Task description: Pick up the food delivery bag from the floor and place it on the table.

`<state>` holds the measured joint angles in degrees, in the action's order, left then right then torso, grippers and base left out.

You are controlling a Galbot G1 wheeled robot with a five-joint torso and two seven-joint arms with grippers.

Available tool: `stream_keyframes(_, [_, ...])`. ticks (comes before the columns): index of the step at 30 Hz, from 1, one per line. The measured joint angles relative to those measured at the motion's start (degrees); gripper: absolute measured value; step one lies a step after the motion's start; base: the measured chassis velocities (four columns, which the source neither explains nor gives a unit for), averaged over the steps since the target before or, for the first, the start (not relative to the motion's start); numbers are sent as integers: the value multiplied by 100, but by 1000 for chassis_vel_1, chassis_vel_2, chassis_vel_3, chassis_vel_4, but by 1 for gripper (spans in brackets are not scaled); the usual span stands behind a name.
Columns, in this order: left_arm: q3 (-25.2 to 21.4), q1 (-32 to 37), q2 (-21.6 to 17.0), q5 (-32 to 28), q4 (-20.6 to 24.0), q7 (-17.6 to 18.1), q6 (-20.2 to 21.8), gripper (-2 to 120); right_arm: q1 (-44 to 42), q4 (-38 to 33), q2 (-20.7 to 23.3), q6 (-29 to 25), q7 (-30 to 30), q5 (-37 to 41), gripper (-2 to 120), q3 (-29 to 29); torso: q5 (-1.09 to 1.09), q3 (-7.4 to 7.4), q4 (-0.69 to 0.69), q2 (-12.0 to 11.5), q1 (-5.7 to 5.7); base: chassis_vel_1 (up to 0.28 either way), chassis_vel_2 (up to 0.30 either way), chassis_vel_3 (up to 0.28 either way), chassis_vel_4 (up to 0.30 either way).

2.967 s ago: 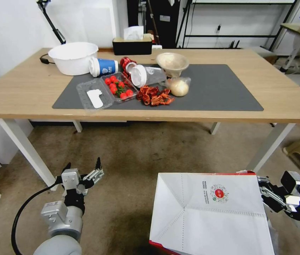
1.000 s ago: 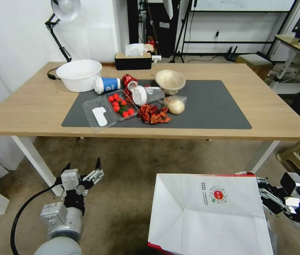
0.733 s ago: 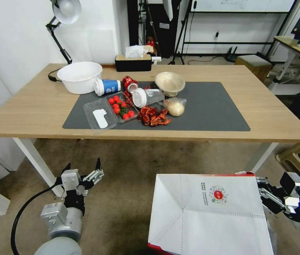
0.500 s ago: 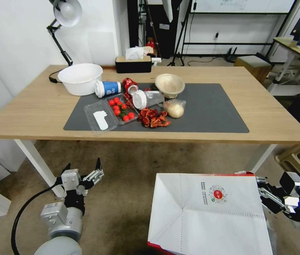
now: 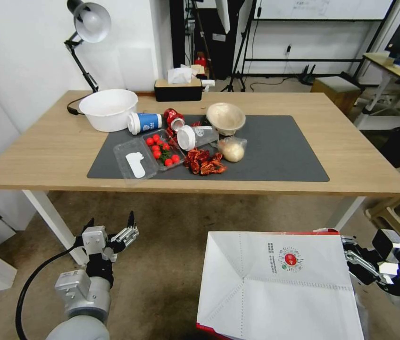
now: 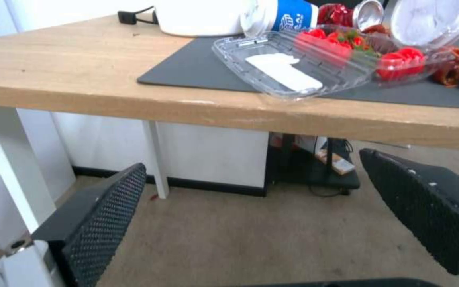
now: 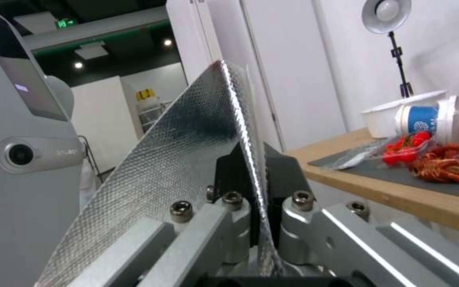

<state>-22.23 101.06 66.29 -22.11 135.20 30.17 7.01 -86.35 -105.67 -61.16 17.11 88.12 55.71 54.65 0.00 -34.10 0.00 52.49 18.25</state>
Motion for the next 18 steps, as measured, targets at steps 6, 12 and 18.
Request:
stream_keyframes(6, [2,22,12,16,18,1,0,100,-11,-9,1,0,0,5,0,2,0,-99,0,169,72,0,0,0,0])
stream_keyframes(12, [2,43,20,35,38,1,-2,100,-20,-15,12,-4,0,10,0,5,0,-194,0,340,148,0,0,0,0])
stream_keyframes(18, [3,51,27,44,47,2,-3,100,-20,-16,15,-6,0,14,0,6,0,-262,0,460,199,0,0,0,0])
